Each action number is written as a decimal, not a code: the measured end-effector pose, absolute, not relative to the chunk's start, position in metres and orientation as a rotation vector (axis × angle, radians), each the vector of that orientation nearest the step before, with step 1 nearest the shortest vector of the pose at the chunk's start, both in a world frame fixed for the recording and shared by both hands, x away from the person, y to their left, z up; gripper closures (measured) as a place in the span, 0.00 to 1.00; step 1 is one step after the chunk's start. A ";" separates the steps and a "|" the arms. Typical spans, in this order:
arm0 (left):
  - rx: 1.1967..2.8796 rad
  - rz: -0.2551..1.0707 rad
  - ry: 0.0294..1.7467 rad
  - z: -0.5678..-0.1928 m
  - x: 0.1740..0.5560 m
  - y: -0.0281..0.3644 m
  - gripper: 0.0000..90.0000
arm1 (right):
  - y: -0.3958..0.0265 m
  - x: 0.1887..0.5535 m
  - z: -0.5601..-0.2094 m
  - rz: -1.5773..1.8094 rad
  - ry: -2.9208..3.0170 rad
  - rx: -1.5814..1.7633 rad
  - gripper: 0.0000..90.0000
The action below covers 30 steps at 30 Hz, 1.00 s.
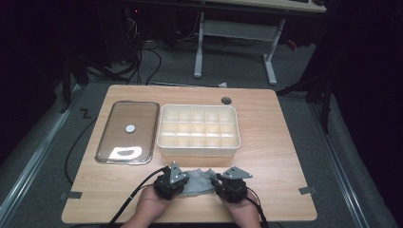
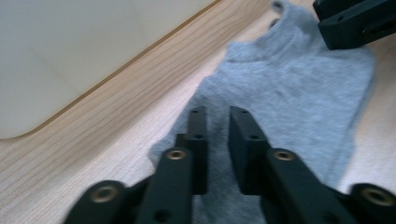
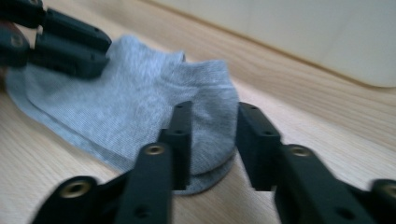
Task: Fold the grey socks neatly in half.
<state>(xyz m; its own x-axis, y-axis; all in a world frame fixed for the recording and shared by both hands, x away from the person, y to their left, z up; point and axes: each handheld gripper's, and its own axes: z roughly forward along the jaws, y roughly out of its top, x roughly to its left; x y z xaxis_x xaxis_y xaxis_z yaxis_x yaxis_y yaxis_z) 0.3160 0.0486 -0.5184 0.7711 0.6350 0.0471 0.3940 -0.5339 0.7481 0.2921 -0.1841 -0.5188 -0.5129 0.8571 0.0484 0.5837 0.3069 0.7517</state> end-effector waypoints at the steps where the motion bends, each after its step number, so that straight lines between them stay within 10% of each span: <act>1: 2.177 0.394 0.742 -0.512 0.311 0.042 0.80 | -0.188 0.290 -0.518 1.081 2.198 1.351 0.62; 8: 2.228 0.356 0.712 -0.522 0.308 0.027 0.79 | -0.185 0.290 -0.528 1.051 2.231 1.406 0.58; 19: 2.162 0.397 0.752 -0.533 0.299 0.035 0.81 | -0.180 0.282 -0.529 1.098 2.296 1.363 0.86; 30: 2.191 0.426 0.744 -0.531 0.298 0.030 0.84 | -0.190 0.278 -0.514 1.293 2.276 1.340 0.94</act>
<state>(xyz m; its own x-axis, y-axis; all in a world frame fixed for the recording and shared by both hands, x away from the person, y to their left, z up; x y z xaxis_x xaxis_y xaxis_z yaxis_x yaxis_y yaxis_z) 0.2980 0.0305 -0.5308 0.7737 0.6304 0.0631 0.3736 -0.5344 0.7582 0.2775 -0.1898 -0.5141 -0.5686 0.7862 0.2420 0.6104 0.2061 0.7648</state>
